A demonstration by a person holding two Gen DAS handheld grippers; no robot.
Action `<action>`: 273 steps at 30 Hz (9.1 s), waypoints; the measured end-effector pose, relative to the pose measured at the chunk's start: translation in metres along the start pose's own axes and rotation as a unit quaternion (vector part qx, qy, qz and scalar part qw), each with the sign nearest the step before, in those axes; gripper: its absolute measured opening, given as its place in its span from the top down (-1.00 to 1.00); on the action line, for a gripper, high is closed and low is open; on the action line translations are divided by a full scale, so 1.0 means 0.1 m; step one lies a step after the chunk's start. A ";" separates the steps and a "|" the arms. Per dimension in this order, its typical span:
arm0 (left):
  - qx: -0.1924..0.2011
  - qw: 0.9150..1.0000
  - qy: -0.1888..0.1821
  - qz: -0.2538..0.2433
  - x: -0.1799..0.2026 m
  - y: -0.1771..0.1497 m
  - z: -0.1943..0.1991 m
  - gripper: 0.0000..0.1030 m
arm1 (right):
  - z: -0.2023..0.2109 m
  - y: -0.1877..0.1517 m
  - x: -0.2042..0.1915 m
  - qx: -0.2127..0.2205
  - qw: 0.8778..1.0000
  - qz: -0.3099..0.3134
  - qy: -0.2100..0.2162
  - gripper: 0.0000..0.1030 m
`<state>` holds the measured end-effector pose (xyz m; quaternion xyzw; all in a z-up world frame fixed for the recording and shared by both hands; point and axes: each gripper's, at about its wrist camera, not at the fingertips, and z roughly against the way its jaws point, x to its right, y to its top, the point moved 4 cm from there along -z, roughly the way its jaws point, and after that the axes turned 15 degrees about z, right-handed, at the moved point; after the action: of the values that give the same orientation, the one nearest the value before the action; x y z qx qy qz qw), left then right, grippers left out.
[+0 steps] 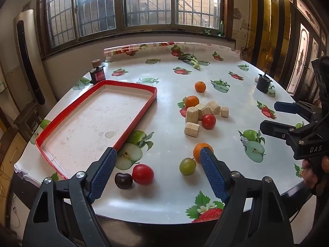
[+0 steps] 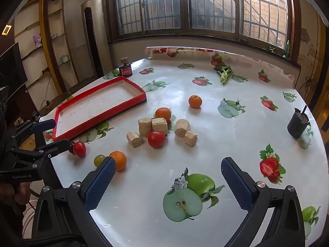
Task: Organize fruits
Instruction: 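Move both grippers toward the fruit beside the red tray, then grasp the dark plum with the left gripper while the right gripper grasps an orange, then carry the plum and orange over the red tray with both grippers, then open both grippers to drop the plum and orange into the tray, then move the left gripper to the green grape while the right gripper approaches the wooden blocks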
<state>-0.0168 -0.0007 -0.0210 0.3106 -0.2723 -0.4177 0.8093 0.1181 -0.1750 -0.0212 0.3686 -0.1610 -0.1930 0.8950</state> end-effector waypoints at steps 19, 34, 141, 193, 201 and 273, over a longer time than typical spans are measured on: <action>0.019 1.000 -0.003 0.004 -0.05 -0.01 0.13 -0.60 | 0.06 -0.02 -0.10 0.000 1.000 0.008 0.007 -1.00; -0.015 0.999 -0.016 0.024 -0.23 -0.21 -0.02 -0.60 | -0.09 -0.08 -0.22 -0.009 0.999 0.002 0.034 -1.00; -0.048 0.993 -0.023 0.108 -1.24 0.42 -0.36 0.74 | -1.03 1.02 -1.04 -0.013 0.980 0.073 0.183 0.34; -0.092 0.976 0.115 0.162 -1.84 0.53 -1.01 -0.08 | -2.31 1.57 -1.40 -0.067 0.974 0.101 0.192 -0.22; -0.083 0.978 0.114 0.156 -1.74 0.52 -0.87 -0.10 | -1.92 1.55 -1.25 -0.043 0.977 0.088 0.190 -0.25; -0.166 0.985 -0.055 -0.005 0.34 -0.35 -0.83 0.06 | -1.22 0.05 0.44 -0.090 0.995 -0.011 0.035 0.08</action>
<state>0.0408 -0.0232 -0.0951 0.1499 -0.2418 -0.4780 0.8310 0.2102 -0.1191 -0.0942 0.2952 -0.1079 -0.2035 0.9273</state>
